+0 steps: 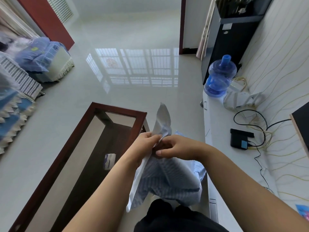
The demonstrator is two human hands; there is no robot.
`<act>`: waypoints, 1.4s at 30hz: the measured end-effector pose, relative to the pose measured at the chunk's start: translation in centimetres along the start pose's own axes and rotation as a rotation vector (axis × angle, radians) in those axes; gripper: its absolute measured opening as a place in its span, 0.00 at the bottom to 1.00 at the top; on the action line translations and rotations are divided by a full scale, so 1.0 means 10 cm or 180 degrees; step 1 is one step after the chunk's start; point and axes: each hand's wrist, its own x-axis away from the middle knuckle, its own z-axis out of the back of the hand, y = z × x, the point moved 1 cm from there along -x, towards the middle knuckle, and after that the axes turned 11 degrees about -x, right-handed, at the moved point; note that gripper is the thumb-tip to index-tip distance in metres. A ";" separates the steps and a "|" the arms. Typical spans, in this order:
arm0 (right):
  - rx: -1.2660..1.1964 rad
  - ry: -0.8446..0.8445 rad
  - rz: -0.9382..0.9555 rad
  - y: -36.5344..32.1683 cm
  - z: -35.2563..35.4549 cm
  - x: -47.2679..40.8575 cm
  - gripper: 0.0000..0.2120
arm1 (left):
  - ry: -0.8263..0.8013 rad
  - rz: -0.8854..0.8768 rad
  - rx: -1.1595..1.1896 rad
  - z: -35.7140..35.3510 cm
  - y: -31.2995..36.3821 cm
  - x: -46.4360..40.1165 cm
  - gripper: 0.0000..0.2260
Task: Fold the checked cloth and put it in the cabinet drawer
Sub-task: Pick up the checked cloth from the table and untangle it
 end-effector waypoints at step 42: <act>-0.0599 0.0550 0.0683 -0.35 0.32 0.09 0.06 | -0.0772 -0.0579 0.1205 0.11 0.14 0.57 0.14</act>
